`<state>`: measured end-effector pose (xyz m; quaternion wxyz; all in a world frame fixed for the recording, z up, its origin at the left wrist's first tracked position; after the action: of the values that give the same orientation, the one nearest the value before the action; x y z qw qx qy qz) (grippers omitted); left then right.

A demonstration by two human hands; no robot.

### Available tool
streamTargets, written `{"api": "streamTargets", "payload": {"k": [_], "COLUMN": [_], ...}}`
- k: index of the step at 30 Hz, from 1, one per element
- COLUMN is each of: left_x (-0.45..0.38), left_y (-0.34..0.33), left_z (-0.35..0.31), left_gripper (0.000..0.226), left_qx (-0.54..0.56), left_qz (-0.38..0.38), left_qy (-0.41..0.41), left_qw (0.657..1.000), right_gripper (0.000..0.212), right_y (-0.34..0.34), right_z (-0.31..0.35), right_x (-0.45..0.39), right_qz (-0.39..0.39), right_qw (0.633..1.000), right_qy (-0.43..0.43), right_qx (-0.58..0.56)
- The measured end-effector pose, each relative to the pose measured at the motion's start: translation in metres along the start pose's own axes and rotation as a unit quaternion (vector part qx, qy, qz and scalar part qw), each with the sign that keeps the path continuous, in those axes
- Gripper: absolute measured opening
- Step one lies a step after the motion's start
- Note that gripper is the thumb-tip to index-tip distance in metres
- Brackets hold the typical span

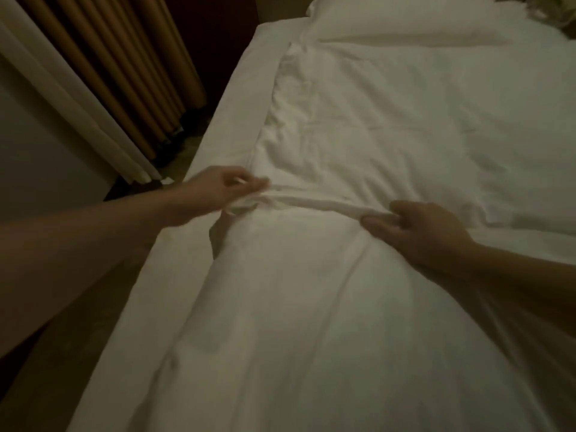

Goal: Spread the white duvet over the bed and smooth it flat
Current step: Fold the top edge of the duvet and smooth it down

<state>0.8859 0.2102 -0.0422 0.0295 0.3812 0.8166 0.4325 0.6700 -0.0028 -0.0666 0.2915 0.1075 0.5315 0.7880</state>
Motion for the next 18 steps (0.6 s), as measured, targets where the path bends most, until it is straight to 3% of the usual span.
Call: {"api": "streamTargets", "payload": {"k": [2,5,7,10,13,16,18], "left_x": [0.015,0.022,0.012,-0.014,-0.028,0.001,0.028], "left_y": [-0.026,-0.016,-0.005,-0.009,-0.009,-0.015,-0.033], "left_z": [-0.011,-0.024,-0.015,0.003,-0.01,-0.057,-0.069], "left_gripper": [0.049,0.037,0.044,0.064,0.059,0.026,0.03], "left_qx": [0.001,0.056,0.073,-0.051,-0.193,-0.167,-0.171], "left_qz": [0.058,-0.023,-0.034,-0.028,-0.121,-0.239,-0.248], "left_qy": [-0.031,-0.113,-0.098,-0.041,-0.035,-0.137,-0.232], "left_qw": [0.998,0.992,0.992,0.997,0.973,0.947,0.925], "right_gripper": [0.061,0.058,0.059,0.06,0.057,0.043,0.035], "right_y": [-0.01,0.004,0.008,-0.015,-0.033,-0.032,-0.026], "right_z": [0.036,0.074,0.085,0.086,0.069,0.083,0.105], "right_x": [0.003,-0.008,-0.021,-0.034,-0.034,-0.025,-0.016], "right_qz": [0.011,-0.05,-0.054,-0.01,-0.004,-0.057,-0.12], "right_qw": [0.999,0.993,0.991,0.995,0.996,0.995,0.985], "right_qy": [0.029,0.051,0.07,0.097,0.053,0.061,0.118], "right_qx": [-0.042,-0.094,-0.105,-0.018,0.066,0.056,0.031]}}
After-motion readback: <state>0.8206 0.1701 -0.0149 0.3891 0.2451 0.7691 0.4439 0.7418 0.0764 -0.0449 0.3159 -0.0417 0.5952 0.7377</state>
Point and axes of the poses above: each hand's wrist, its own x-axis away from the middle knuckle, its own y-axis out of the back of the hand, z = x × y, the point moved 10 cm from there along -x, towards the middle knuckle, and after that the axes turned 8 degrees about -z, right-handed, at the moved point
